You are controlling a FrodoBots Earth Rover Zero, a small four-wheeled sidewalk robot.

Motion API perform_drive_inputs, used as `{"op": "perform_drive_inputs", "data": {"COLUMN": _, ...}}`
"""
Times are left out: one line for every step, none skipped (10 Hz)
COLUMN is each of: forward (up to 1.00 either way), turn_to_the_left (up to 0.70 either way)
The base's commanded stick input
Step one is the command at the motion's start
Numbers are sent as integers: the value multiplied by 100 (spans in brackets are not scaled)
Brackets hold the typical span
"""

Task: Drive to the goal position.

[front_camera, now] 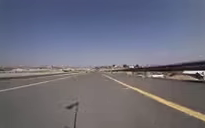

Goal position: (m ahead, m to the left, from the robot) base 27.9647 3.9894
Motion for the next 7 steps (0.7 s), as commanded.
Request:
{"op": "perform_drive_inputs", "data": {"forward": 100, "turn_to_the_left": 0}}
{"op": "perform_drive_inputs", "data": {"forward": 100, "turn_to_the_left": 0}}
{"op": "perform_drive_inputs", "data": {"forward": 100, "turn_to_the_left": 0}}
{"op": "perform_drive_inputs", "data": {"forward": 100, "turn_to_the_left": 0}}
{"op": "perform_drive_inputs", "data": {"forward": 100, "turn_to_the_left": 0}}
{"op": "perform_drive_inputs", "data": {"forward": 100, "turn_to_the_left": 0}}
{"op": "perform_drive_inputs", "data": {"forward": 100, "turn_to_the_left": 0}}
